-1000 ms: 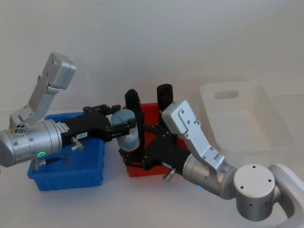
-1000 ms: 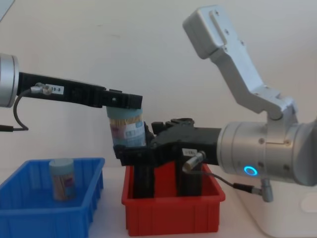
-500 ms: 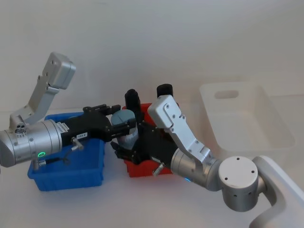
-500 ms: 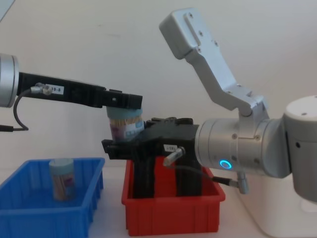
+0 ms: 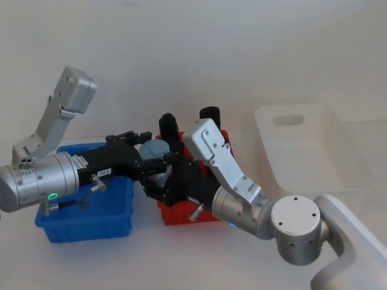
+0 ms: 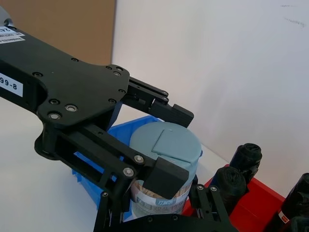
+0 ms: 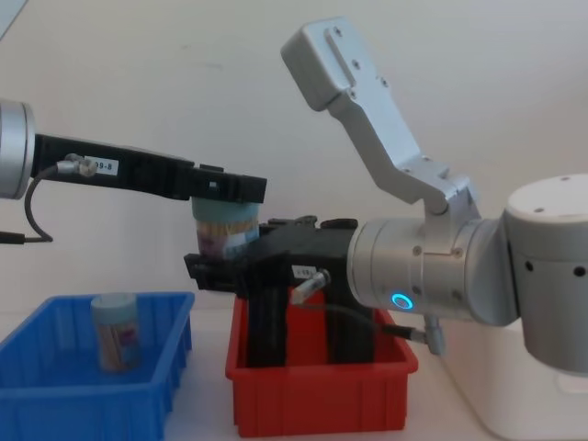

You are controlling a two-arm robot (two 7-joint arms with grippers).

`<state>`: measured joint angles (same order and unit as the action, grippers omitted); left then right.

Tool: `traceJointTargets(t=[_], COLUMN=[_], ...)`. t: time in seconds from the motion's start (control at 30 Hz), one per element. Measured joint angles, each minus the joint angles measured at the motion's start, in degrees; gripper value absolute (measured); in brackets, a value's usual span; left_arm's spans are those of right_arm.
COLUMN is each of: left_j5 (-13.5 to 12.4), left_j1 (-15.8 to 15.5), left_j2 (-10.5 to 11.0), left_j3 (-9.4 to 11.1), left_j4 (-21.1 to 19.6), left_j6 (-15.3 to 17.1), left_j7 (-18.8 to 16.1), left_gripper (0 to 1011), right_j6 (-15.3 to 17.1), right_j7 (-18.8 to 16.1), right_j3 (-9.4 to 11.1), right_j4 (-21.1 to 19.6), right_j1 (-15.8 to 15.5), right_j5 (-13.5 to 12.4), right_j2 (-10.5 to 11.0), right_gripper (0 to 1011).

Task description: Pick the cotton swabs from the blue box and place them into the white box.

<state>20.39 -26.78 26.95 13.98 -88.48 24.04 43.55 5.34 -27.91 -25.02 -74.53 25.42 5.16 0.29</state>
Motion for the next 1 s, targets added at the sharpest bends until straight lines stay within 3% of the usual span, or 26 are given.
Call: traceJointTargets(t=[0.03, 0.27, 0.7, 1.0], left_j5=[0.0, 0.0, 0.0, 0.0], left_j1=[0.0, 0.0, 0.0, 0.0], left_j2=[0.0, 0.0, 0.0, 0.0], left_j3=[0.0, 0.0, 0.0, 0.0], left_j4=[0.0, 0.0, 0.0, 0.0], left_j6=[0.0, 0.0, 0.0, 0.0], left_j7=[0.0, 0.0, 0.0, 0.0], left_gripper=[833, 1003, 1004, 1004], right_j6=[0.0, 0.0, 1.3, 3.3], right_j7=[0.0, 0.8, 4.5, 10.4], right_j3=[0.0, 0.0, 0.4, 1.4], right_j4=[0.0, 0.3, -1.3, -4.6], right_j1=[0.0, 0.2, -0.7, -2.8], right_j5=[0.0, 0.0, 0.1, -0.7], right_j2=[0.0, 0.0, 0.8, 2.3], right_gripper=[661, 660, 660, 660])
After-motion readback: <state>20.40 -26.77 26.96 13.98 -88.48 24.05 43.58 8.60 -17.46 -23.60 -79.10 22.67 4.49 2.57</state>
